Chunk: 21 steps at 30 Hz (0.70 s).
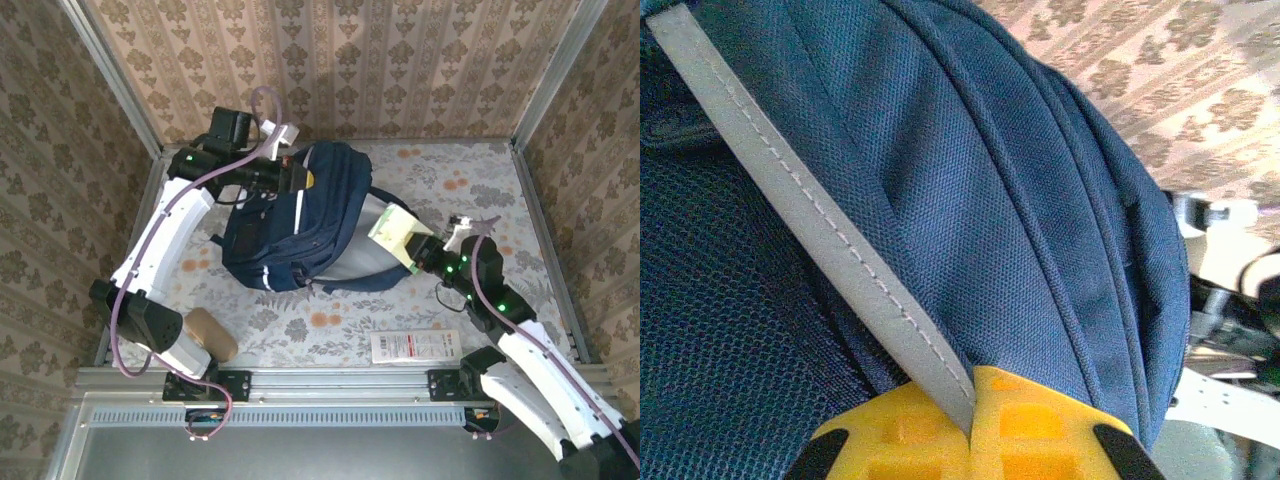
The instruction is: Pack books, pencil case, and school supplies into a backpack
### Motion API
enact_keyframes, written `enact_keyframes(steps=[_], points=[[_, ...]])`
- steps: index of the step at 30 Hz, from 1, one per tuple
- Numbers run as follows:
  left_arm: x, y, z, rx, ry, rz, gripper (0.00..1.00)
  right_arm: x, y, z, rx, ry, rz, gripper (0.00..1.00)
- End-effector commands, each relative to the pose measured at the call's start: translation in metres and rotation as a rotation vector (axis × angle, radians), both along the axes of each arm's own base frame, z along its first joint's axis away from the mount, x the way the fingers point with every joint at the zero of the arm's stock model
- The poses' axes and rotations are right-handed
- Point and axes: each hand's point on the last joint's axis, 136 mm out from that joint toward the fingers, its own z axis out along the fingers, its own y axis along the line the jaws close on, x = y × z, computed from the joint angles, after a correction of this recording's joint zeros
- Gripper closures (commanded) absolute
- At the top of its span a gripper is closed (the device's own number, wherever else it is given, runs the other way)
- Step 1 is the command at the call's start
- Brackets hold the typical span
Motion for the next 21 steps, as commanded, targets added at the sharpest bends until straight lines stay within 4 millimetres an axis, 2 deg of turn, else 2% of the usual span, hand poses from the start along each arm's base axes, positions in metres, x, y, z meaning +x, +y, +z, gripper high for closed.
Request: enact_keyframes(steps=[1, 5, 8, 11, 13, 15, 21], points=[[-0.008, -0.002, 0.069, -0.210, -0.204, -0.123, 1.00, 0.003, 0.033, 0.007, 0.160, 0.031, 0.140, 1.00], [-0.014, 0.001, 0.077, -0.248, -0.229, -0.164, 1.00, 0.007, 0.052, -0.004, 0.178, 0.104, 0.211, 1.00], [-0.013, 0.003, 0.077, -0.268, -0.222, -0.174, 1.00, 0.005, 0.072, 0.008, 0.192, 0.099, 0.268, 1.00], [-0.014, 0.002, 0.077, -0.285, -0.214, -0.190, 1.00, 0.012, 0.084, 0.018, 0.204, 0.099, 0.258, 1.00], [-0.016, 0.001, 0.080, -0.302, -0.218, -0.206, 1.00, 0.021, 0.092, 0.024, 0.240, 0.099, 0.256, 1.00], [-0.019, 0.002, 0.084, -0.312, -0.227, -0.217, 1.00, 0.034, 0.101, 0.022, 0.251, 0.130, 0.247, 1.00], [-0.020, 0.012, 0.100, -0.428, -0.219, -0.288, 1.00, 0.074, 0.130, -0.007, 0.169, 0.245, 0.147, 1.00]])
